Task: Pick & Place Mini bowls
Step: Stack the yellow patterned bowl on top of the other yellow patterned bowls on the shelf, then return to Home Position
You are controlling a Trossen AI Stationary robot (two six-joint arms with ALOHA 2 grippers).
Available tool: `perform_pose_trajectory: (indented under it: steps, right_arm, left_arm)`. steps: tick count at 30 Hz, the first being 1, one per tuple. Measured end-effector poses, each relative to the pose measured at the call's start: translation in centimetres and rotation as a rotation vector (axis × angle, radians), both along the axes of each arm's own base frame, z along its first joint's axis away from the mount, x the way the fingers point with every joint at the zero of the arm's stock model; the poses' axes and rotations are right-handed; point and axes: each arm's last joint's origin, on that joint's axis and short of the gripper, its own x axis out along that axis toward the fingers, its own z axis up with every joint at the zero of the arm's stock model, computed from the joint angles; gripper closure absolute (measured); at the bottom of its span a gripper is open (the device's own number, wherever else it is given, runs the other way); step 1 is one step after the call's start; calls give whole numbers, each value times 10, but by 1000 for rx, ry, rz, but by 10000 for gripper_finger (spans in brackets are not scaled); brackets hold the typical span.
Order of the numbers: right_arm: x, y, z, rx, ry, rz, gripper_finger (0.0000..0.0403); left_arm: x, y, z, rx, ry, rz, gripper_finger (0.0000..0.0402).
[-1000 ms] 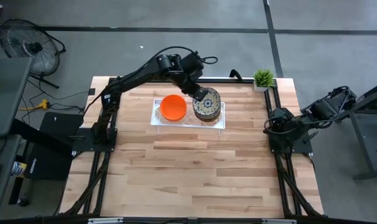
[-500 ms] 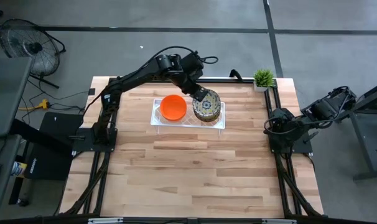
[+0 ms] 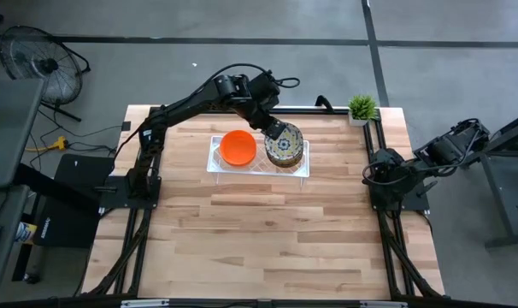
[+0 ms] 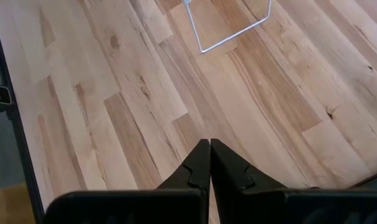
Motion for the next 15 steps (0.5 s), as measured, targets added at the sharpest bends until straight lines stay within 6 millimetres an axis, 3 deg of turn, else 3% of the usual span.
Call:
perform_pose_trajectory:
  steps: [15]
  right_arm:
    - [-19,-12,5,48,-96,-15,403]
  left_arm:
    - [-9,0,11,39,-30,-38,295]
